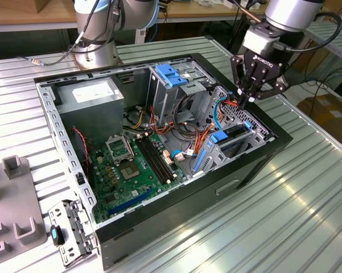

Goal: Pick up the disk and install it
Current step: 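Insert the first disk wire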

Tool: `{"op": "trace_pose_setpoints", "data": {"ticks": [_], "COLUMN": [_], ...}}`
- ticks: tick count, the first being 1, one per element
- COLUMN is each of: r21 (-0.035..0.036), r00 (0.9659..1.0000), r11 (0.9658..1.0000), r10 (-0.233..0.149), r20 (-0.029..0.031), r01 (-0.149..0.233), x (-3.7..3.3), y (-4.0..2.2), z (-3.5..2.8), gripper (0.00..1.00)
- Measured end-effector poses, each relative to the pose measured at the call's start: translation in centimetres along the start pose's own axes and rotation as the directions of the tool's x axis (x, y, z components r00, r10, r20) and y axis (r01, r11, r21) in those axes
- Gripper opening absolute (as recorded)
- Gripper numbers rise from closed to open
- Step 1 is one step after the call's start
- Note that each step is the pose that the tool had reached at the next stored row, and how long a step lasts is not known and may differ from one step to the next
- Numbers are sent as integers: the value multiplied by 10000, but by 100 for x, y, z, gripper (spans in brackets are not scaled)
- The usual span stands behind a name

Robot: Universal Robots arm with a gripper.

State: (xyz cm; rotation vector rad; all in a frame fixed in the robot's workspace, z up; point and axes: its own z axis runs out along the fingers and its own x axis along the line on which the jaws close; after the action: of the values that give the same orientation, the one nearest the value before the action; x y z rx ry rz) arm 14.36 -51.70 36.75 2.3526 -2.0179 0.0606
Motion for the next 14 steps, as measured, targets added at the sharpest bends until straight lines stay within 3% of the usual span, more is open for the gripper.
{"op": "trace_pose_setpoints", "data": {"ticks": [3,11,14], "r21": [-34,-37,-51], "r00": [9982,9979,9960], "r11": [9981,9979,9960], "r10": [608,654,897], "r20": [3,4,4], "r01": [-608,-654,-897], "x": [0,0,0], "y": [0,0,0], "z": [1,1,2], "gripper": [17,17,17]}}
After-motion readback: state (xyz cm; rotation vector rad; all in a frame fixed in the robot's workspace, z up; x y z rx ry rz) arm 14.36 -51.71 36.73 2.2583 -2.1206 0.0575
